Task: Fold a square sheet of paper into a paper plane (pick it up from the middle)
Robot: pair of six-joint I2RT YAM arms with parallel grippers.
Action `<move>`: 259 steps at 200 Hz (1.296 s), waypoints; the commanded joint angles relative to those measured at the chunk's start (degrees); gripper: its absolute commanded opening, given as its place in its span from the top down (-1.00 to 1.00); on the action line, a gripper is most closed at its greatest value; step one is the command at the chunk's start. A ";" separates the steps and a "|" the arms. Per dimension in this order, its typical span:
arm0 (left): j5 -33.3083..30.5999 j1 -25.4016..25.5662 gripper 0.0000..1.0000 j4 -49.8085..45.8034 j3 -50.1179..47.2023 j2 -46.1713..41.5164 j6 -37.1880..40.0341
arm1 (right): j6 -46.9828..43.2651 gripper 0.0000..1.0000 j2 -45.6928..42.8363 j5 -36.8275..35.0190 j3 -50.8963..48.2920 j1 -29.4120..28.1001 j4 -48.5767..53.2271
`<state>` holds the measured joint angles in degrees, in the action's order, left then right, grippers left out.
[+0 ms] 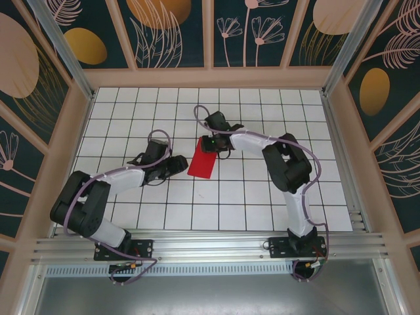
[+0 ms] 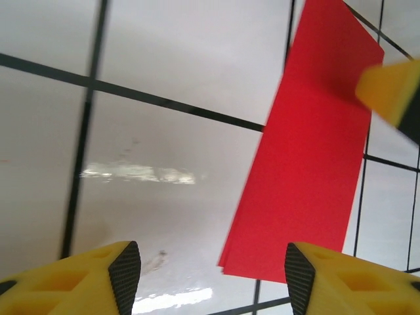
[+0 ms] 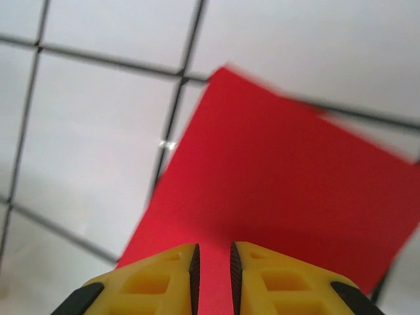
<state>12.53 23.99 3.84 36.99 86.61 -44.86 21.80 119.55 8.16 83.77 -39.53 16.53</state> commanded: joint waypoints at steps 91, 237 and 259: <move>-2.93 -3.17 -0.70 2.44 -2.90 -4.25 -3.00 | -1.91 0.57 -6.81 3.51 -13.54 -6.69 9.48; 7.19 -3.00 -0.61 5.98 -4.56 -3.89 -1.90 | 4.24 -0.10 -1.86 -11.38 -1.47 -3.62 8.25; 7.98 -2.71 -0.56 6.25 -4.31 -3.33 -1.90 | 4.08 -0.10 0.18 -11.44 -0.44 -3.63 8.35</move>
<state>18.57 20.99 7.90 32.99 82.54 -46.81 26.00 117.01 -0.97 81.19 -42.89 22.13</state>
